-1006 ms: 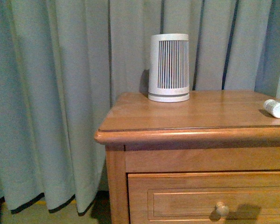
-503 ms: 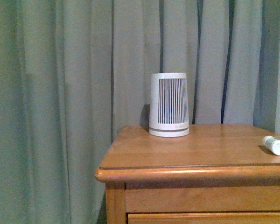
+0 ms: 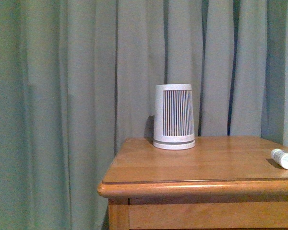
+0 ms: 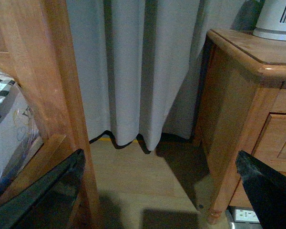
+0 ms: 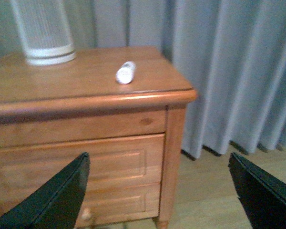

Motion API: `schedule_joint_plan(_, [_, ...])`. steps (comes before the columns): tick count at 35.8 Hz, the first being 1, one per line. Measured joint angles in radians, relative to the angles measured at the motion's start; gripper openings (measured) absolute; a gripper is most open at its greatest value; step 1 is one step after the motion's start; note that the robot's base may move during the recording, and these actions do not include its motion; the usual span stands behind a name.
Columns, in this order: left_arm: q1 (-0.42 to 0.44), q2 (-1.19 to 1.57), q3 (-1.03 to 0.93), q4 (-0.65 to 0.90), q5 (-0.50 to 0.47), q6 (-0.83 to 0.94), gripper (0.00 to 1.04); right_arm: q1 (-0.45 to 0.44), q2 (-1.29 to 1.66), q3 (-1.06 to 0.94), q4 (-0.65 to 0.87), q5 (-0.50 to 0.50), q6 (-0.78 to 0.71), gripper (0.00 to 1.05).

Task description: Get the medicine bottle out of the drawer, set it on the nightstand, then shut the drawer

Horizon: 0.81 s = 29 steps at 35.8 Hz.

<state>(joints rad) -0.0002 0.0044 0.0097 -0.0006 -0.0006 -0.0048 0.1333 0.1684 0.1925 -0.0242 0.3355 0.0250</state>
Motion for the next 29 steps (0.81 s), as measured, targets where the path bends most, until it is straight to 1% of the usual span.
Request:
schedule_joint_plan(1, [0.0, 0.0, 0.0, 0.0, 0.0, 0.0, 0.98, -0.039, -0.009, -0.004, -0.008, -0.081, -0.003, 0.84])
schedule_joint_plan(2, [0.0, 0.0, 0.0, 0.0, 0.0, 0.0, 0.98, -0.086, -0.018, -0.01, -0.011, -0.181, -0.006, 0.78])
schedule_joint_plan(3, [0.0, 0.0, 0.0, 0.0, 0.0, 0.0, 0.98, -0.1, -0.022, -0.013, -0.011, -0.215, -0.008, 0.75])
schedule_joint_plan(4, [0.0, 0.0, 0.0, 0.0, 0.0, 0.0, 0.98, -0.116, -0.027, -0.019, -0.01, -0.274, -0.009, 0.7])
schedule_joint_plan(6, [0.0, 0.0, 0.0, 0.0, 0.0, 0.0, 0.98, -0.122, -0.035, -0.031, -0.01, -0.32, -0.015, 0.63])
schedule_joint_plan(7, [0.0, 0.0, 0.0, 0.0, 0.0, 0.0, 0.98, -0.124, -0.042, -0.039, -0.008, -0.334, -0.015, 0.58])
schedule_joint_plan(8, [0.0, 0.0, 0.0, 0.0, 0.0, 0.0, 0.98, -0.125, -0.046, -0.044, -0.007, -0.335, -0.016, 0.55])
schedule_joint_plan(11, [0.0, 0.0, 0.0, 0.0, 0.0, 0.0, 0.98, -0.129, -0.06, -0.067, -0.001, -0.333, -0.018, 0.39])
schedule_joint_plan(12, [0.0, 0.0, 0.0, 0.0, 0.0, 0.0, 0.98, -0.13, -0.063, -0.072, 0.0, -0.333, -0.018, 0.36])
schedule_joint_plan(14, [0.0, 0.0, 0.0, 0.0, 0.0, 0.0, 0.98, -0.13, -0.072, -0.085, 0.004, -0.333, -0.018, 0.25])
schedule_joint_plan(15, [0.0, 0.0, 0.0, 0.0, 0.0, 0.0, 0.98, -0.13, -0.077, -0.092, 0.005, -0.333, -0.018, 0.18])
schedule_joint_plan(16, [0.0, 0.0, 0.0, 0.0, 0.0, 0.0, 0.98, -0.13, -0.079, -0.096, 0.005, -0.333, -0.018, 0.15])
schedule_joint_plan(17, [0.0, 0.0, 0.0, 0.0, 0.0, 0.0, 0.98, -0.13, -0.085, -0.103, 0.008, -0.333, -0.018, 0.07])
schedule_joint_plan(18, [0.0, 0.0, 0.0, 0.0, 0.0, 0.0, 0.98, -0.13, -0.089, -0.108, 0.009, -0.333, -0.019, 0.02])
schedule_joint_plan(29, [0.0, 0.0, 0.0, 0.0, 0.0, 0.0, 0.98, -0.13, -0.116, -0.138, 0.016, -0.333, -0.021, 0.03])
